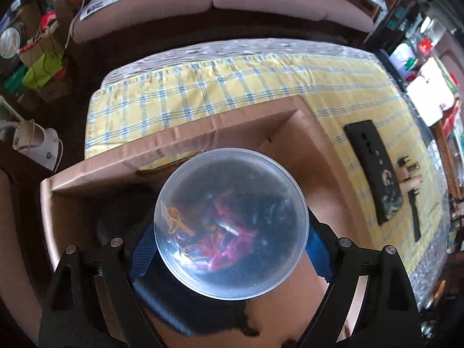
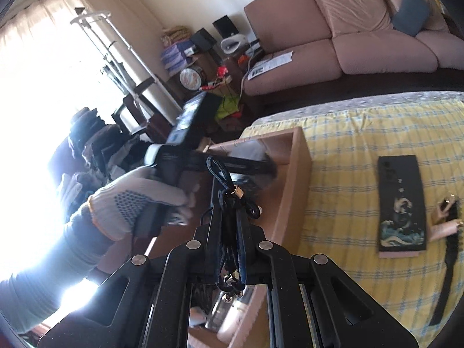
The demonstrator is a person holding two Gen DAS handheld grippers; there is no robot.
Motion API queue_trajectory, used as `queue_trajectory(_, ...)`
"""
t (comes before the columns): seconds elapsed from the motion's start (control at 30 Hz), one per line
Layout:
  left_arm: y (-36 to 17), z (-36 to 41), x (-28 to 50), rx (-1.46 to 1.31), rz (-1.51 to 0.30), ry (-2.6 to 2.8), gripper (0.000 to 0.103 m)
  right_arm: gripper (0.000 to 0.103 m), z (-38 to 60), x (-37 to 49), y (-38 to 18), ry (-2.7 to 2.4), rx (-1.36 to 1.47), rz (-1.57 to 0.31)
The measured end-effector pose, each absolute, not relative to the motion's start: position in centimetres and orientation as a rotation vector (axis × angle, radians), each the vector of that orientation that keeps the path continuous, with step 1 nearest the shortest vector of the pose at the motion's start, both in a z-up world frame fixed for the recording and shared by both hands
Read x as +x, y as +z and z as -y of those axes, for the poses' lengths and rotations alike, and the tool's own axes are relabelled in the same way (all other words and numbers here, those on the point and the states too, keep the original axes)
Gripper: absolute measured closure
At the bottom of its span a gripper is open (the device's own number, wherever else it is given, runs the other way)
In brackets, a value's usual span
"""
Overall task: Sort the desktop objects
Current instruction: 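Carry the clear container and black cable into the box and open both tools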
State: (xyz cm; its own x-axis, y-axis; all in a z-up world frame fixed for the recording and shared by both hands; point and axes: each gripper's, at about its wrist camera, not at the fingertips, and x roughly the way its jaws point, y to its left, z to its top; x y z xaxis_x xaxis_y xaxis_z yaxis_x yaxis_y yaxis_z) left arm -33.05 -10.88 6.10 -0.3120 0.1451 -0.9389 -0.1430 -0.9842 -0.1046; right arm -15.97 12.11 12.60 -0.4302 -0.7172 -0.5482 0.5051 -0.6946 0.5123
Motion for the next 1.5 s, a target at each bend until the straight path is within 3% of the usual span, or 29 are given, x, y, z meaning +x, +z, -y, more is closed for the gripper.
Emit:
queue_trajectory(0.43,3.4,9.6,-34.5,-1.699,-0.054,2.413,0.016,0.095,-8.3,-18.9,8.6,-2.098,1.093,0.296)
queue_trajectory(0.77,12.0,16.1,-28.1,-1.452,0.222,2.498,0.007,0.095,-5.8,-19.5,9.5,-2.123,1.108,0.222)
queue_trajectory(0.97,13.3,19.4,-23.4,-1.392,0.345,2.528,0.006,0.095,-2.1,-21.3,8.3,-2.157,1.203,0.026)
queue_trajectory(1.33,11.1,21.2,-18.5,-1.313,0.599,2.530,0.006,0.095,3.5,-23.3,2.1,-2.177,1.415,-0.521)
queue_trajectory(1.5,10.3,22.2,-18.3,-1.301,0.652,2.517,0.006,0.089,4.5,-23.6,1.2,-2.188,1.418,-0.655)
